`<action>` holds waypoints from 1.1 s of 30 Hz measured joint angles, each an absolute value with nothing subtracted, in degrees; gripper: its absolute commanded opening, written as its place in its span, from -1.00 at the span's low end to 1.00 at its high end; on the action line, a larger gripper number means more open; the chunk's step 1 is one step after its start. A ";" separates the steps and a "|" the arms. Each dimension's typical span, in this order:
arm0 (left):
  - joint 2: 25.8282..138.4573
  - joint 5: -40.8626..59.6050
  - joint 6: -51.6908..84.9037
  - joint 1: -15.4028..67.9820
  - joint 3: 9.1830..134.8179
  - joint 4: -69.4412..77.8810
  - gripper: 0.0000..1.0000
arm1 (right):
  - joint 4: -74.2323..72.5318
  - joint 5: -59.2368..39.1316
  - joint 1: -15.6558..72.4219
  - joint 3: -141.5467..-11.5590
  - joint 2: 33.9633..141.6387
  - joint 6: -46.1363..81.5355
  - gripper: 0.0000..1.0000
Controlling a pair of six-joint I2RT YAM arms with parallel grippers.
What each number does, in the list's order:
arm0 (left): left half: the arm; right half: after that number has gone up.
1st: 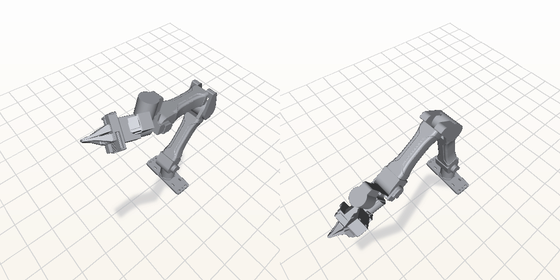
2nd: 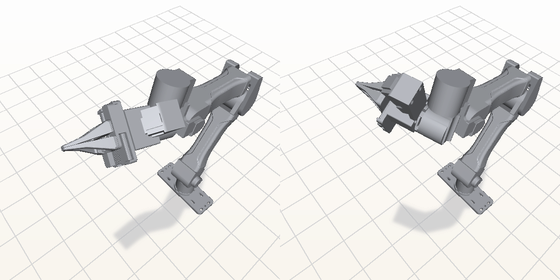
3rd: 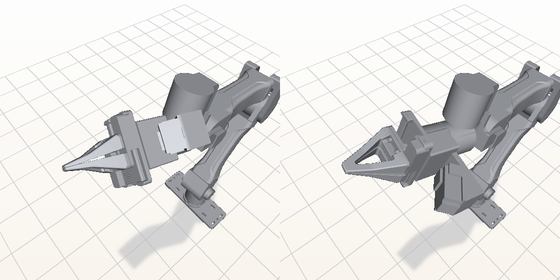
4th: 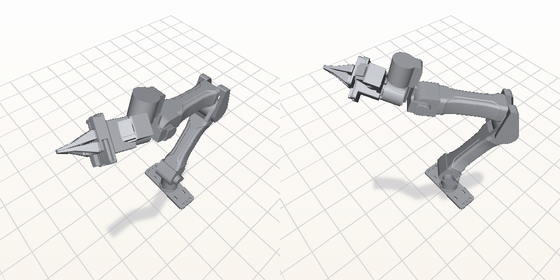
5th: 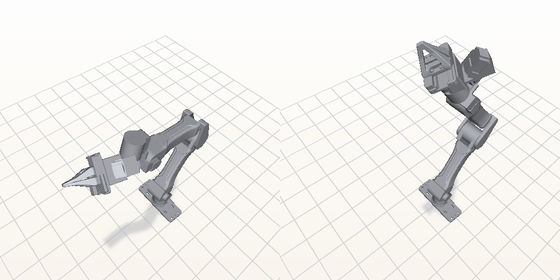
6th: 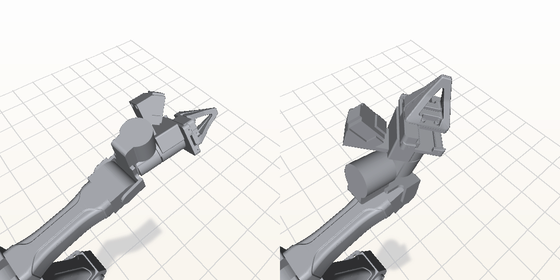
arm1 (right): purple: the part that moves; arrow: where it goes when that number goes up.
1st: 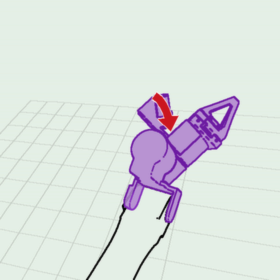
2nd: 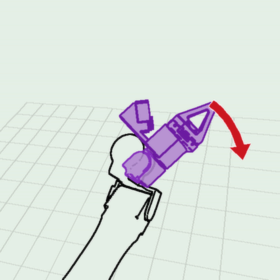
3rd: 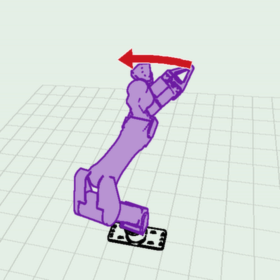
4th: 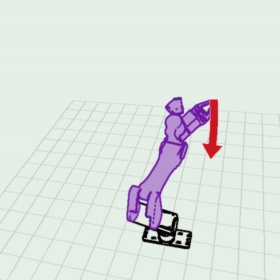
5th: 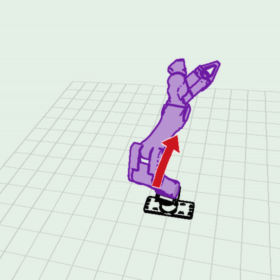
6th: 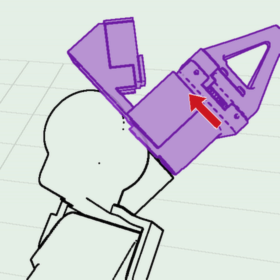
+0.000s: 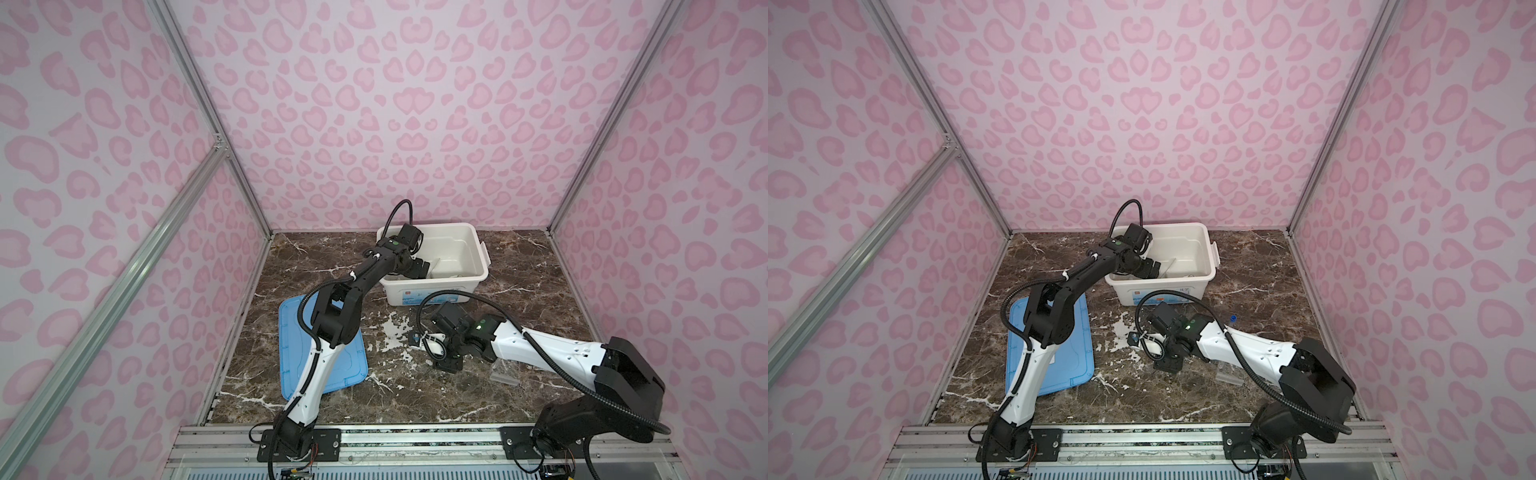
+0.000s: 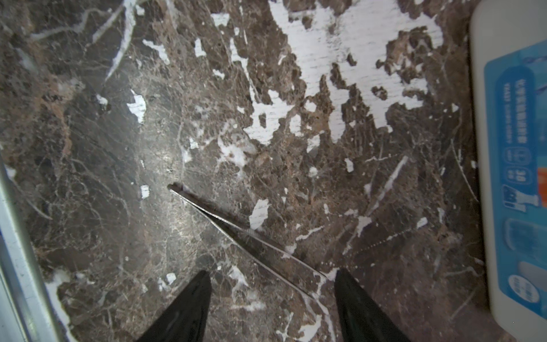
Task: Organize the chemistry lab equipment
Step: 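Lower the right gripper over the metal tweezers beside the bin, then close the right gripper on the metal tweezers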
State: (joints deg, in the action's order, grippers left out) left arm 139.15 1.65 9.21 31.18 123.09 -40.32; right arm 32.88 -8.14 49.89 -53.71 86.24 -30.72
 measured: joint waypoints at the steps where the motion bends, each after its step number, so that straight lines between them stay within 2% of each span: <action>1: 139.15 1.76 9.21 31.18 122.85 -40.38 0.96 | 32.93 -7.60 50.11 -53.93 86.98 -31.11 0.32; 21: 139.15 3.64 9.63 31.14 120.46 -40.23 0.96 | 33.74 -5.37 52.84 -55.40 93.89 -33.85 0.23; 33: 139.15 5.32 10.02 31.07 120.46 -40.16 0.96 | 33.74 -3.68 53.91 -56.14 97.38 -34.94 -0.01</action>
